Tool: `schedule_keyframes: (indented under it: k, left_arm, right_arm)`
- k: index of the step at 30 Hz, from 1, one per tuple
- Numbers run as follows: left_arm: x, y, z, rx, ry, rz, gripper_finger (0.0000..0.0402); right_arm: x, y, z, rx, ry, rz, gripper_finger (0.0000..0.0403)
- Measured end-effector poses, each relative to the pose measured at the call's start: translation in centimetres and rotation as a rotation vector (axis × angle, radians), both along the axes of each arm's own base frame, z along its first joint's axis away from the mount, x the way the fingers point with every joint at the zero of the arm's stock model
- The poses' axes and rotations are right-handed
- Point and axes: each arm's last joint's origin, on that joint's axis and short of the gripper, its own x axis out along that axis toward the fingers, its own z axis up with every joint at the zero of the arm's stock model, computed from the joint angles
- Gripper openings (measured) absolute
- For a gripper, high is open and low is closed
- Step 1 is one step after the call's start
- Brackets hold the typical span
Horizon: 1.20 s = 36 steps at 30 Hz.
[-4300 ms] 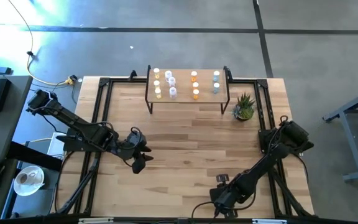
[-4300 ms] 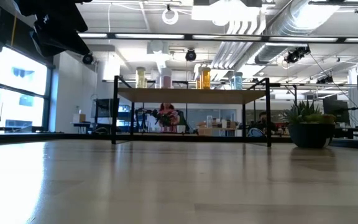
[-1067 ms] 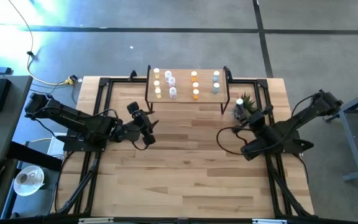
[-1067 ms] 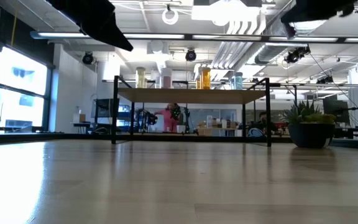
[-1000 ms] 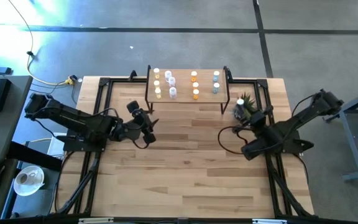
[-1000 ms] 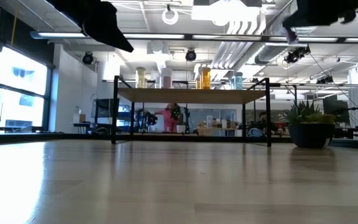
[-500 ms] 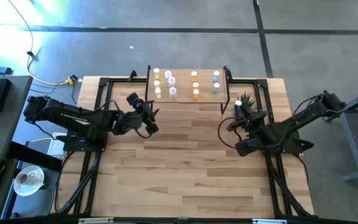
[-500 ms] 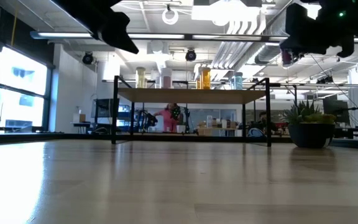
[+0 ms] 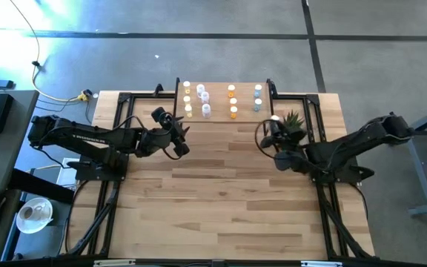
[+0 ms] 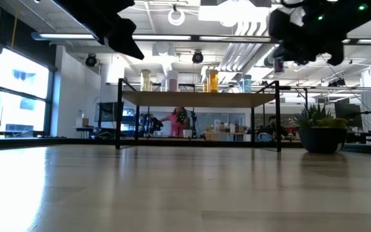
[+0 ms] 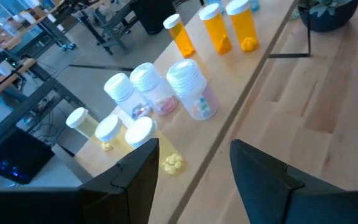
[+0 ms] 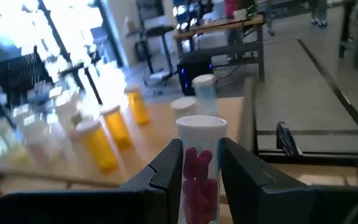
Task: Pick and place medicine bottles onto shelf by color
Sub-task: Put the blue pill bottle on the shelf aligned with the other blue pill bottles
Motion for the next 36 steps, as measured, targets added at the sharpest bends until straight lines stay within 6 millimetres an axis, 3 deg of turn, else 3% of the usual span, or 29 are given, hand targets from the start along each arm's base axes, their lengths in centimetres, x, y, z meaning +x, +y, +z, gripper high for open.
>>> schedule_keyframes:
  k: [7, 13, 26, 31, 36]
  left_arm:
    - [0.0, 0.3, 0.0, 0.002, 0.003, 0.01, 0.0188]
    - [0.0, 0.3, 0.0, 0.01, 0.016, 0.003, 0.0188]
    - [0.0, 0.2, 0.0, -0.001, 0.014, -0.013, 0.0188]
    - [0.0, 0.2, 0.0, -0.004, 0.013, -0.018, 0.0188]
    - [0.0, 0.2, 0.0, -0.004, 0.013, -0.018, 0.0188]
  right_arm:
    - [2.8, -1.7, 1.1, -0.039, 0.167, 0.186, 0.0081]
    - [3.6, -3.8, 2.9, -0.192, 0.265, 0.362, 0.0081]
    - [0.7, -7.4, 6.1, -0.402, 0.319, 0.608, 0.0081]
    - [-1.0, -7.7, 3.6, -0.359, 0.284, 0.609, 0.0081]
    - [-2.5, -7.3, 1.2, -0.394, 0.123, 0.585, 0.0081]
